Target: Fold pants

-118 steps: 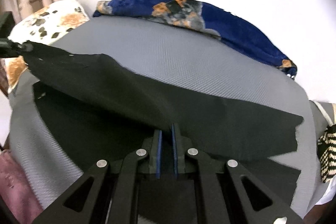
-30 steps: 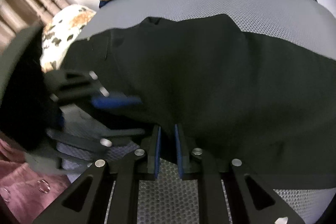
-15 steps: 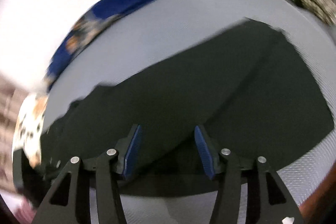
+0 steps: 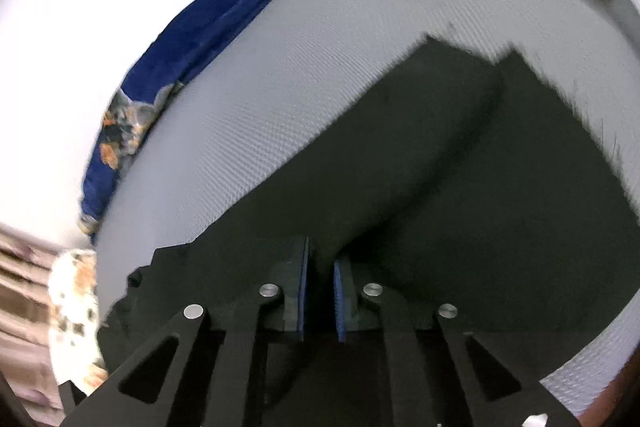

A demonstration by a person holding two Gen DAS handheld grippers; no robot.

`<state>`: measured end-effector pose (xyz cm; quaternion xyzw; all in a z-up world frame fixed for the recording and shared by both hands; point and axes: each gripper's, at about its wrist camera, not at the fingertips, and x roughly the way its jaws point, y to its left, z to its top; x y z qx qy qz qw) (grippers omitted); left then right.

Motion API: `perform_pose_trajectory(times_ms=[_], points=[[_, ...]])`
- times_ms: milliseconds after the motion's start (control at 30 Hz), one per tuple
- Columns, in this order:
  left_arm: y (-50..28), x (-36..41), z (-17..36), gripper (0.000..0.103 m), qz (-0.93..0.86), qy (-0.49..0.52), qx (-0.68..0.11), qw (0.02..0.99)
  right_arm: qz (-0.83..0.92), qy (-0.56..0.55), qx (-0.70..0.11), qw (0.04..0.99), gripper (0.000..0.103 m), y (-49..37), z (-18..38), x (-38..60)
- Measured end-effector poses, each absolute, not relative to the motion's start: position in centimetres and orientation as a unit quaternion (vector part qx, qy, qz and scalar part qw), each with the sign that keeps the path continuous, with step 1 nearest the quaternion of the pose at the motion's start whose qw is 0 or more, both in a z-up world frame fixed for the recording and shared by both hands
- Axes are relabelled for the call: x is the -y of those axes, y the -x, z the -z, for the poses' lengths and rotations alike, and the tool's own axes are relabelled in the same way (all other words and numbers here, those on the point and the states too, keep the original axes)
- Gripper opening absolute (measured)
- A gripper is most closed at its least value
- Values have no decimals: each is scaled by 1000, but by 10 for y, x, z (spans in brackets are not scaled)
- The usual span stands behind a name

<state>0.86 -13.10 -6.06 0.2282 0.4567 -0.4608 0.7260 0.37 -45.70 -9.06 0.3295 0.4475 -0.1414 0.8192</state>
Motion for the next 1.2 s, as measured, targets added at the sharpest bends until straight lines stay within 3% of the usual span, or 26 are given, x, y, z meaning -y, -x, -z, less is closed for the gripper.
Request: perform_pose_trajectory(times_ms=[167,267,300,333,700,900,1200], points=[[-12,124,60,5,457,-196,-470,729,110,-253,-469,839,14,-62,73,424],[-16,123,64,5,448,-185,-482,730,58,-254,-471,843,31,-96,80,407],[-17,122,65,5,445,-182,-485,731,30,-269,-469,841,42,-108,85,403],[-19,121,65,5,442,-178,-488,731,9,-280,-468,838,44,-120,89,401],[-26,120,65,5,457,-139,-499,723,75,-317,-435,840,46,-92,72,474],[-28,122,71,5,455,-140,-511,716,82,-396,-429,808,37,-100,106,505],[-35,122,76,5,454,-128,-522,710,135,-411,-419,798,30,-124,133,533]])
